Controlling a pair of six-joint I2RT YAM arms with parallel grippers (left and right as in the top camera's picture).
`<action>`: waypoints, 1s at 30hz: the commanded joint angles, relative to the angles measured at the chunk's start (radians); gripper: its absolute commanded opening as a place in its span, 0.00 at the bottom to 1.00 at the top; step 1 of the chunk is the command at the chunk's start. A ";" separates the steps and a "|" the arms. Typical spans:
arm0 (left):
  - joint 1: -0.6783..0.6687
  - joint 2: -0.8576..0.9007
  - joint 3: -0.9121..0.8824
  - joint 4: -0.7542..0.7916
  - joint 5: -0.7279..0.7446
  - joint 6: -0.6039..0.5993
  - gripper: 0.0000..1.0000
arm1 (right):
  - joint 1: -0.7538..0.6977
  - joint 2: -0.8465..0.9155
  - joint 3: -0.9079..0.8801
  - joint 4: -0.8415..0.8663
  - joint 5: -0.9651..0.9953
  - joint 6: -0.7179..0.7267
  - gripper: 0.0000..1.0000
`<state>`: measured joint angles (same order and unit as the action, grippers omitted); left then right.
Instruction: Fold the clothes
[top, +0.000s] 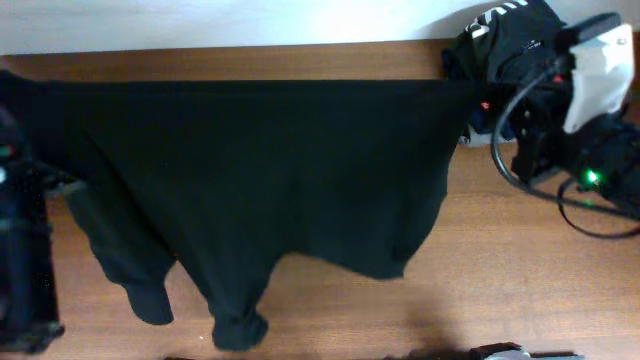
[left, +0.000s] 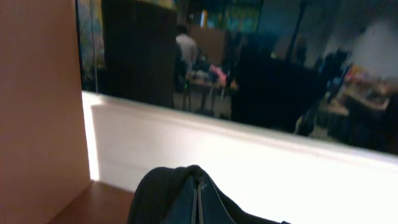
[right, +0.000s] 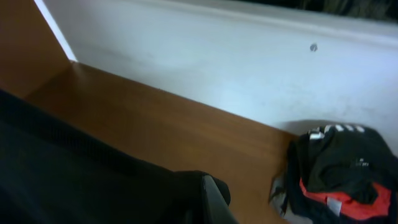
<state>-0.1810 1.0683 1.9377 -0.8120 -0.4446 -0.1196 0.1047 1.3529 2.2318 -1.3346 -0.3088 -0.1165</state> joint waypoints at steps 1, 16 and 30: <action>0.023 0.095 0.020 -0.029 -0.119 0.024 0.01 | -0.022 0.103 0.000 -0.034 0.149 0.023 0.04; 0.023 0.654 0.019 -0.042 -0.119 0.023 0.01 | -0.022 0.681 -0.005 0.011 0.164 -0.007 0.04; 0.023 1.146 0.019 0.360 -0.119 0.023 0.01 | -0.037 1.069 -0.005 0.466 0.194 0.006 0.04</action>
<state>-0.1722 2.1639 1.9430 -0.4995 -0.5266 -0.1066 0.0929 2.3947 2.2250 -0.8993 -0.1486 -0.1154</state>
